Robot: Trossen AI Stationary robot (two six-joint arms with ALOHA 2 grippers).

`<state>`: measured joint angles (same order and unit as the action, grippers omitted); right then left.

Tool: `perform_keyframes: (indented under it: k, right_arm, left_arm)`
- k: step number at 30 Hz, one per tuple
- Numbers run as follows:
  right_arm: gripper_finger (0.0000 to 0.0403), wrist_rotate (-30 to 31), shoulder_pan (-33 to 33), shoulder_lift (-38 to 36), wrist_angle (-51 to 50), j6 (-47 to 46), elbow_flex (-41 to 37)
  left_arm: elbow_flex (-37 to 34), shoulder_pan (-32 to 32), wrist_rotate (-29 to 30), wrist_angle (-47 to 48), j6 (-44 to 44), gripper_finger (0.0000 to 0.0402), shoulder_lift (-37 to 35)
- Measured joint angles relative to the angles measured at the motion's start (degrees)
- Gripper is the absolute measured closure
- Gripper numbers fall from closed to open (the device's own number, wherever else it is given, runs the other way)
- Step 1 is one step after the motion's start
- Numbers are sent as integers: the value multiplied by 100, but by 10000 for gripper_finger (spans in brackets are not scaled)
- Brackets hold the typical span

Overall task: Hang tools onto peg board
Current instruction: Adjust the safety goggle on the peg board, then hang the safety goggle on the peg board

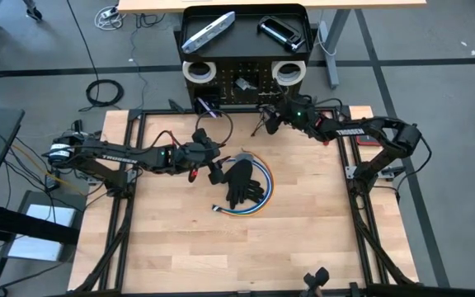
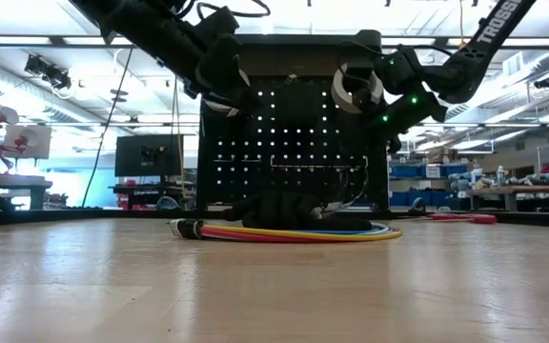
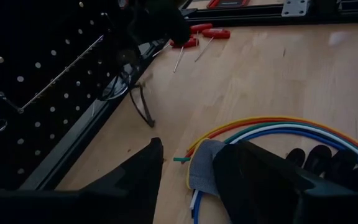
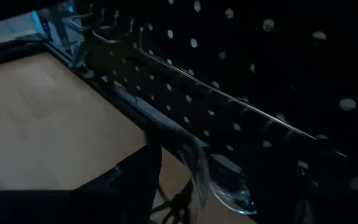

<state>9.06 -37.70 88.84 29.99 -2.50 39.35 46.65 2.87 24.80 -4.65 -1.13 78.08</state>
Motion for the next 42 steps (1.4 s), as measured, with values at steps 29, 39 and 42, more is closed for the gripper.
perform_keyframes:
  k: [29,39,42]
  right_arm:
    - [208,-630,-199,1178,-187,-2121,-129]
    - [203,-866,-497,1329,-570,-2482,339]
    - [205,-866,-478,1379,-1356,-2284,732]
  left_arm:
    - [0,0,0,-20,-85,191,-1]
    - [0,0,-110,-54,-122,191,-2]
    - [0,0,-133,-111,-125,191,-2]
